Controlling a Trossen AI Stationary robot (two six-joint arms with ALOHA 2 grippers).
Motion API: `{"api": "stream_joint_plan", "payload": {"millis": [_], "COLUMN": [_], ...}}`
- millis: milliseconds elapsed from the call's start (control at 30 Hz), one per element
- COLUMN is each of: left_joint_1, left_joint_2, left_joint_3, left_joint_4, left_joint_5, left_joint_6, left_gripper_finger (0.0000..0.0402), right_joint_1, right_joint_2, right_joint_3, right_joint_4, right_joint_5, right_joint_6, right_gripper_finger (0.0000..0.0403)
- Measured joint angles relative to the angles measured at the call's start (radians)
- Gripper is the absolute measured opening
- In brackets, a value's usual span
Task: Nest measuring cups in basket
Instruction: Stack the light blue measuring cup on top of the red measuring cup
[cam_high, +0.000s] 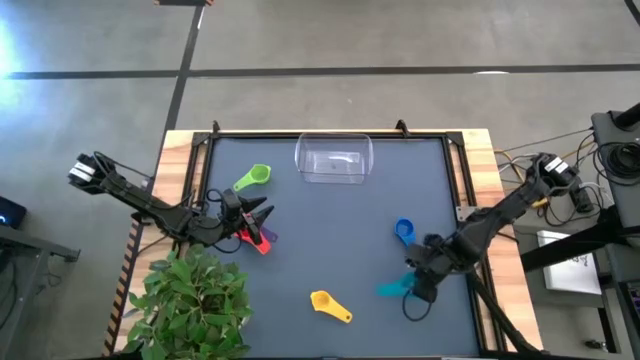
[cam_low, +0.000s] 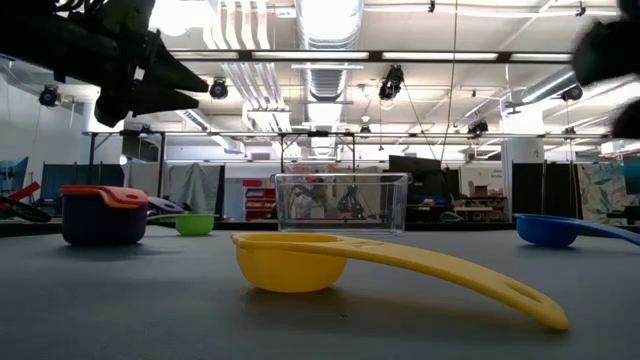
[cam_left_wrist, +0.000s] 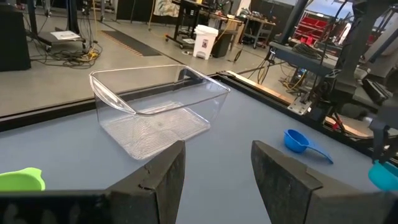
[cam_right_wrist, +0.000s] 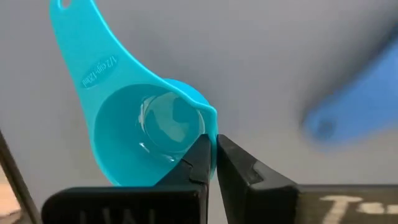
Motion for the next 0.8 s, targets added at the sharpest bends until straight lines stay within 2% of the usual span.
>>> {"api": "stream_joint_plan", "payload": {"millis": [67,200,367,600,800], "left_joint_1": [0.001,0.002,0.003,0.006,0.033], "left_joint_2": [0.0,0.0,0.023,0.093,0.13], "left_joint_3": [0.0,0.014,0.095,0.268,0.307], "left_joint_4": [0.0,-0.005,-0.077,-0.401,-0.447], "left_joint_5": [0.016,0.111,0.127,0.132,0.196], "left_joint_6": [0.0,0.025,0.1,0.108,0.092], "left_gripper_finger": [0.0167,0.0167,0.0159,0.0145,0.0144], "right_joint_1": [-0.055,-0.173,-0.326,-0.458,-0.475], "right_joint_2": [0.005,0.03,0.094,0.243,0.385], "right_joint_3": [0.045,0.14,0.258,0.402,0.51], "right_joint_4": [0.001,0.001,0.001,0.009,0.021], "right_joint_5": [0.064,0.14,0.236,0.352,0.447], "right_joint_6": [-0.131,-0.385,-0.635,-0.833,-0.944], "right_gripper_finger": [0.0009,0.0009,0.0009,0.0009,0.0009]}}
